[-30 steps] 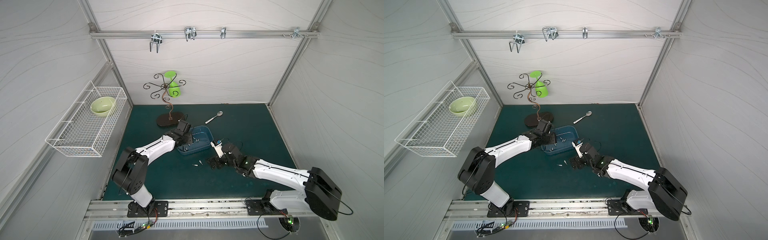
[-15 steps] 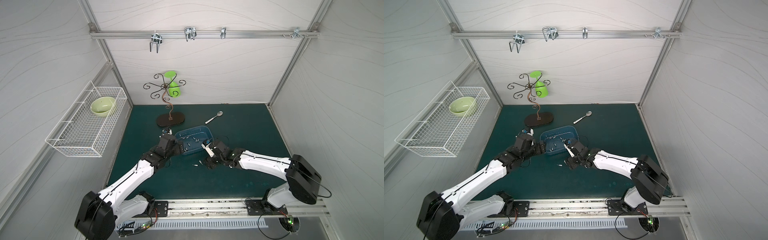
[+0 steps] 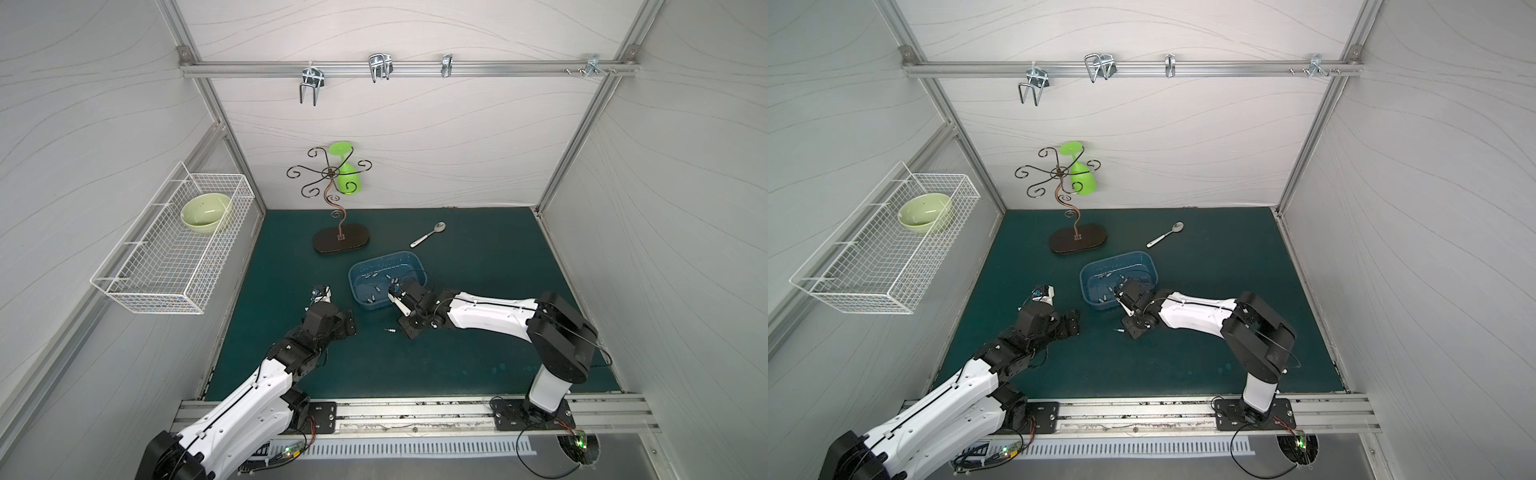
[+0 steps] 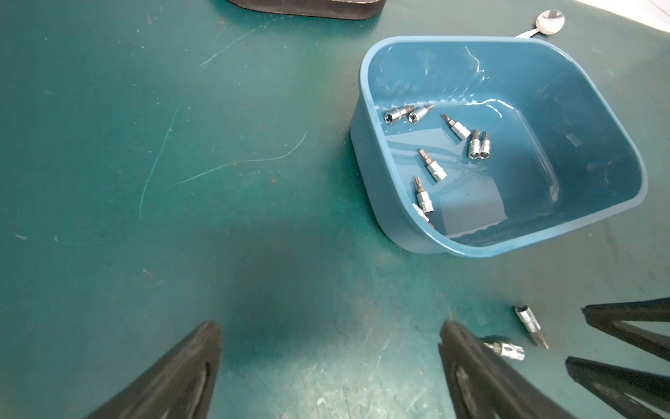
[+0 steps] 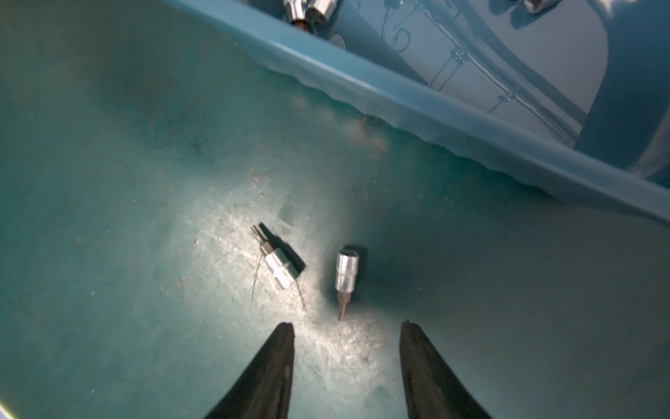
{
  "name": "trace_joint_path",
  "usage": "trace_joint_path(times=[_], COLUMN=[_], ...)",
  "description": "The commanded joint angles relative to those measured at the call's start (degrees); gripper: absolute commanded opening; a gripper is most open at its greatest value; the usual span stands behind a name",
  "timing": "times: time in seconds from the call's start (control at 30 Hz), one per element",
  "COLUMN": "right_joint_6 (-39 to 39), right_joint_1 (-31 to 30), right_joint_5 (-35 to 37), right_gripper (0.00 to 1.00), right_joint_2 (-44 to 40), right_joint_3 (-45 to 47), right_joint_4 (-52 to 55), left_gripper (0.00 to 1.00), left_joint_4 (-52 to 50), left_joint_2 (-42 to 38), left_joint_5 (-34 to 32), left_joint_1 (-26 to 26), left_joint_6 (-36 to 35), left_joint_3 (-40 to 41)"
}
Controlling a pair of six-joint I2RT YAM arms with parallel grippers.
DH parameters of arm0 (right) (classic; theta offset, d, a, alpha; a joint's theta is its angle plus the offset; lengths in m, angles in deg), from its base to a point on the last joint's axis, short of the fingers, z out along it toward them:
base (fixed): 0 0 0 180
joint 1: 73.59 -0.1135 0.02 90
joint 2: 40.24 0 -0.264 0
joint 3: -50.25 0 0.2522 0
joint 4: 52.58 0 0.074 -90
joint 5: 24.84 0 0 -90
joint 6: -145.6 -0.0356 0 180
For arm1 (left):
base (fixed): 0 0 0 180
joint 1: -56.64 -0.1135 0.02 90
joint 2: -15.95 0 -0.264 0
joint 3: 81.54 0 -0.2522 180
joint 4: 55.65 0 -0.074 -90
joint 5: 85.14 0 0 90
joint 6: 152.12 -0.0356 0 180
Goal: Put the bit on the desktop into the storage box
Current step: Pick up the screwdriver bit from the center of the board.
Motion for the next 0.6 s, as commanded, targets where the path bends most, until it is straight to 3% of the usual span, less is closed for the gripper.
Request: trace_joint_path(times=[0.0, 0.57], right_joint_6=[-0.9, -1.0], right_joint_1=[-0.6, -0.6], right_joint_5=[1.7, 2.1], right_gripper=[0.46, 0.3], right_joint_2=[2.2, 8.9], right_joint_3=[-2.5, -7.4], right_joint_4=[3.4, 5.0], left_gripper=[0.97, 0.98], left_joint_4=[3.8, 3.4], left_joint_2=[-1.4, -1.5], left_joint_5=[-1.8, -2.5], left_joint_1=[-0.3, -0.3], left_joint_6=[-1.1, -1.0], left_joint_3=[-0.3, -0.3])
